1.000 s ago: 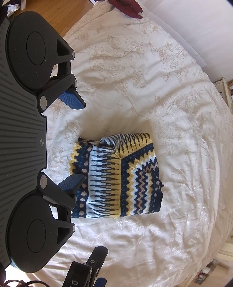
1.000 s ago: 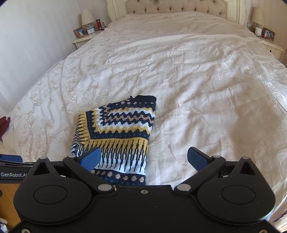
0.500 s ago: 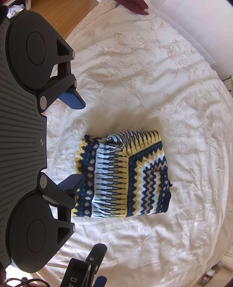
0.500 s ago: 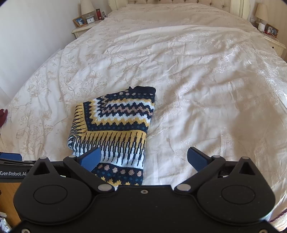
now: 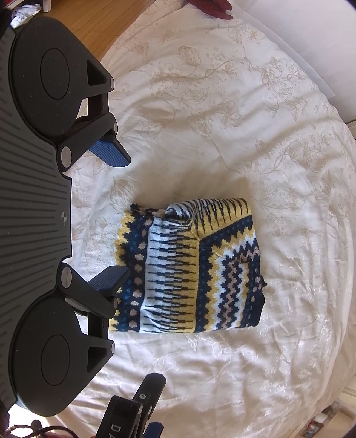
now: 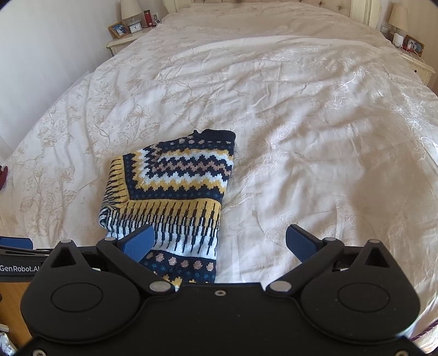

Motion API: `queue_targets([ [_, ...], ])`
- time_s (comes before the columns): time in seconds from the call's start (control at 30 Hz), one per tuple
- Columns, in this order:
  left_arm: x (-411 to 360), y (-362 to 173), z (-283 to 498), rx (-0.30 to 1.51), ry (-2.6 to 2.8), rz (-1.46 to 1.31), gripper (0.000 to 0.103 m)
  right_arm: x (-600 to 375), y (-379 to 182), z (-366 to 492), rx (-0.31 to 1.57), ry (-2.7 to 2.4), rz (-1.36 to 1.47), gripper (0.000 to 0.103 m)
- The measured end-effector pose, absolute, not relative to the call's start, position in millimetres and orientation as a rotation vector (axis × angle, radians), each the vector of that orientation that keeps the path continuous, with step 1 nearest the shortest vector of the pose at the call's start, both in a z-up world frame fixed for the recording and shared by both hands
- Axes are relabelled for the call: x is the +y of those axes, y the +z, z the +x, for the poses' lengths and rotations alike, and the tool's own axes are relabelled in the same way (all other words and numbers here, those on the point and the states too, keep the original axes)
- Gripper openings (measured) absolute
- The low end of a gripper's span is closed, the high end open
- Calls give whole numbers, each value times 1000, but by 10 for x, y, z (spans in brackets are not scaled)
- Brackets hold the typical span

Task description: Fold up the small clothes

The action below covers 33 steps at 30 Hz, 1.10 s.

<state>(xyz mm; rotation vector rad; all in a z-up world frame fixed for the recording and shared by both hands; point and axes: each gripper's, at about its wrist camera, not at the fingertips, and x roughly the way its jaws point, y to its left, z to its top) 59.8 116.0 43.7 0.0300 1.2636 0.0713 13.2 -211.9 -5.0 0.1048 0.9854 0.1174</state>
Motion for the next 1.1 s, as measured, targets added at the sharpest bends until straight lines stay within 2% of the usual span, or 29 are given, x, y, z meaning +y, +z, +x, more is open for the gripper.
queue_targets([
  [1.1,1241,332,598,1300,83,4,78,-2008,-130,179,1022,154,124,102],
])
